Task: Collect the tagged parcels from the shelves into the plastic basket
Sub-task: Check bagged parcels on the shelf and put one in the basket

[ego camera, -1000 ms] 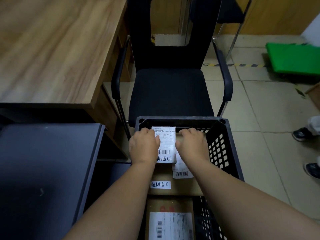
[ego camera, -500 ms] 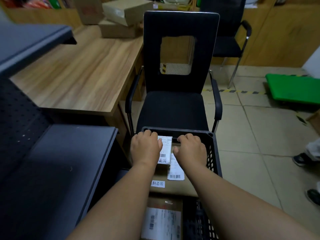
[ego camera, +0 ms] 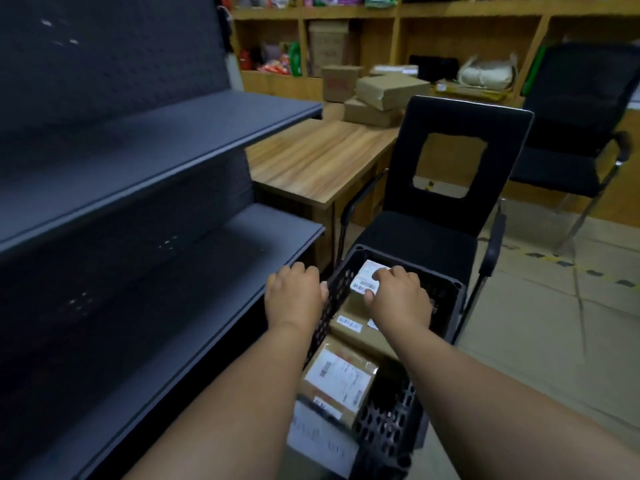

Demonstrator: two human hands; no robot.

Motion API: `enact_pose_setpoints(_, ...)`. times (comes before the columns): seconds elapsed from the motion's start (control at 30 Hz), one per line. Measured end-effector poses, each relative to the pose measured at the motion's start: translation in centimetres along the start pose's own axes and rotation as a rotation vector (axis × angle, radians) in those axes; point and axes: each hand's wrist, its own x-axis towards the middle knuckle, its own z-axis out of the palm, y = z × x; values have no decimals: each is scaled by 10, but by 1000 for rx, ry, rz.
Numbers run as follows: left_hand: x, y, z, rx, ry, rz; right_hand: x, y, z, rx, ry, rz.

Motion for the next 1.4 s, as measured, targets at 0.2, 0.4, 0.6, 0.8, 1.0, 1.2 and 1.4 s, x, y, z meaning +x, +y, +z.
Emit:
enact_pose_setpoints(0.2,-88,-80,-44,64,37,-207,-62,-82,-12,52,-27,-216)
enact_pose_setpoints(0.4,-185,-165,-82,137,73,-405,-136,-172,-12,54,-56,-439)
enact_pose_setpoints(0.6,-303,-242,-115,191,70,-608,-236,-254,-6,131,-127,-643)
enact_pose_setpoints(0.8,-441,-297,-147,237,70,-768,-362,-317,-4,177,-169,-797)
enact_pose_setpoints(1.0,-580,-330,-178,280,65,-921,-487,-358,-9,193,-190,-923)
enact_pose_setpoints(1.2,-698,-349,-203,334,73,-1053,-594,-386,-20,221,-236,-1020)
enact_pose_setpoints(1.4,-785,-352,-221,378,65,-1156,-672,-402,-31,234,-243,-1125)
